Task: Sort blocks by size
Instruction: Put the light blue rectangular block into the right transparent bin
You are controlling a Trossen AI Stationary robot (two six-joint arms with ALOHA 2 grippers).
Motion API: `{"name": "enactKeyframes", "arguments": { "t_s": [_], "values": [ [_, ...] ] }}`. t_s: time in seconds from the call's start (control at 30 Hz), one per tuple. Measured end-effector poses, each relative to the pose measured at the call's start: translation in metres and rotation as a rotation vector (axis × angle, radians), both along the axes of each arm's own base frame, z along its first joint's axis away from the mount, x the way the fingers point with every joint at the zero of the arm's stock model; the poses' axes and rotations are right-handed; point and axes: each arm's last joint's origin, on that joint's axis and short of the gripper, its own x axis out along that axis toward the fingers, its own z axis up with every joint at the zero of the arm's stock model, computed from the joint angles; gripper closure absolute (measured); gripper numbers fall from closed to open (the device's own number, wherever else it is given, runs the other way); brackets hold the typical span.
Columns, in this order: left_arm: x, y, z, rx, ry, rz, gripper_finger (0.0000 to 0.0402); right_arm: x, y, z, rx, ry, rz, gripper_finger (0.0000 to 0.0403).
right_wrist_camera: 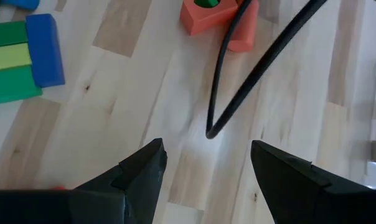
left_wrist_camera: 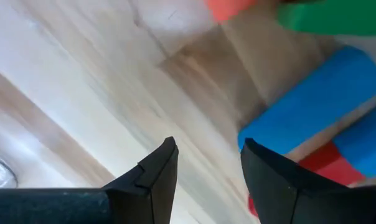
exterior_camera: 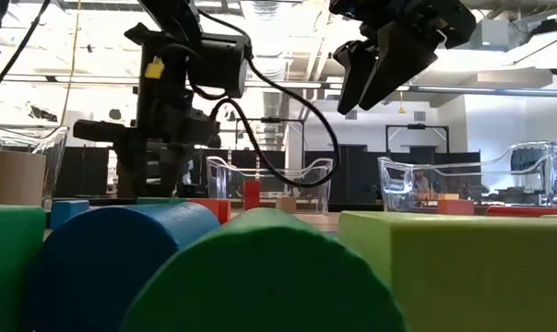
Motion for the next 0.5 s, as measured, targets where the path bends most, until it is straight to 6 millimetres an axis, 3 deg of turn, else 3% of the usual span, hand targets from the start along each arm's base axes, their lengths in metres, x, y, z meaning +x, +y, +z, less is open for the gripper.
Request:
{"name": "enactKeyframes", "arguments": {
  "t_s": [0.5],
  "values": [
    [-0.0004,-0.0012,-0.0006,-0.128,0.008,-0.039,0.0235,0.0003,0.0002,0.0004,0.001,-0.004,0.005,0.0132]
  ]
}}
